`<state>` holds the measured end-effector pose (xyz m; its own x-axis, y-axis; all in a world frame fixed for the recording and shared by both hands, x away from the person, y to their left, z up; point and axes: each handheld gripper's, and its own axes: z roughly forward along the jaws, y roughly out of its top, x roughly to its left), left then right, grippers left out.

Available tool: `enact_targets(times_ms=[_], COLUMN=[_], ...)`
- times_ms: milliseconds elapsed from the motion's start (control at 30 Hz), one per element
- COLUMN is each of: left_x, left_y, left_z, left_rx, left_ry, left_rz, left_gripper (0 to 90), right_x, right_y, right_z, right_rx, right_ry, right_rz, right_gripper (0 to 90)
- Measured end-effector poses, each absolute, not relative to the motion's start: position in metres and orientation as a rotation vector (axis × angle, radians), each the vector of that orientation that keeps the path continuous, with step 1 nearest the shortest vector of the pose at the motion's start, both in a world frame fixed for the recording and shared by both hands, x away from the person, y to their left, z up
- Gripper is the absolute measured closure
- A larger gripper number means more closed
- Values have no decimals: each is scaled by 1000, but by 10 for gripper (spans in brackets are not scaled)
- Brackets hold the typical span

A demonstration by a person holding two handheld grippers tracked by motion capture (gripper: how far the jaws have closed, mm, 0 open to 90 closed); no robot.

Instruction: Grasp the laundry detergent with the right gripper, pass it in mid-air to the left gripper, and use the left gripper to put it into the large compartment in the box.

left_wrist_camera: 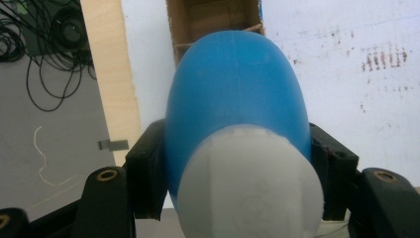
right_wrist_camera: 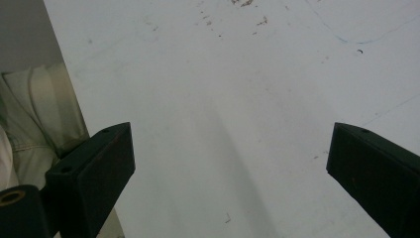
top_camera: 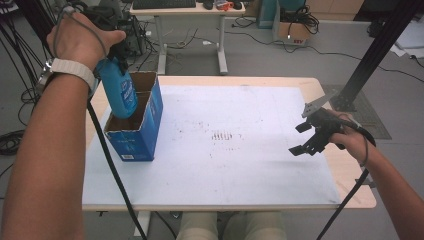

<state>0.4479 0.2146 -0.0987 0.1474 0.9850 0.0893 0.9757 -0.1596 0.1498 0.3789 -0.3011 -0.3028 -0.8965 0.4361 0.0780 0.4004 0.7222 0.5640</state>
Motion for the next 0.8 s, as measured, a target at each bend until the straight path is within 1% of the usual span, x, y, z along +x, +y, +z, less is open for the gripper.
enact_targets(times_ms=[433, 800], left_x=[455, 460], left_y=[213, 215], left_z=[-136, -168], left_rx=[2351, 2353], left_ry=[1993, 1992], left_rz=[241, 232], left_gripper=[375, 375], right_x=[380, 378], right_y=[-303, -309], right_z=[-306, -305], right_rx=[668, 723], right_ry=[2856, 2841], right_rz=[931, 935], right_gripper=[45, 44])
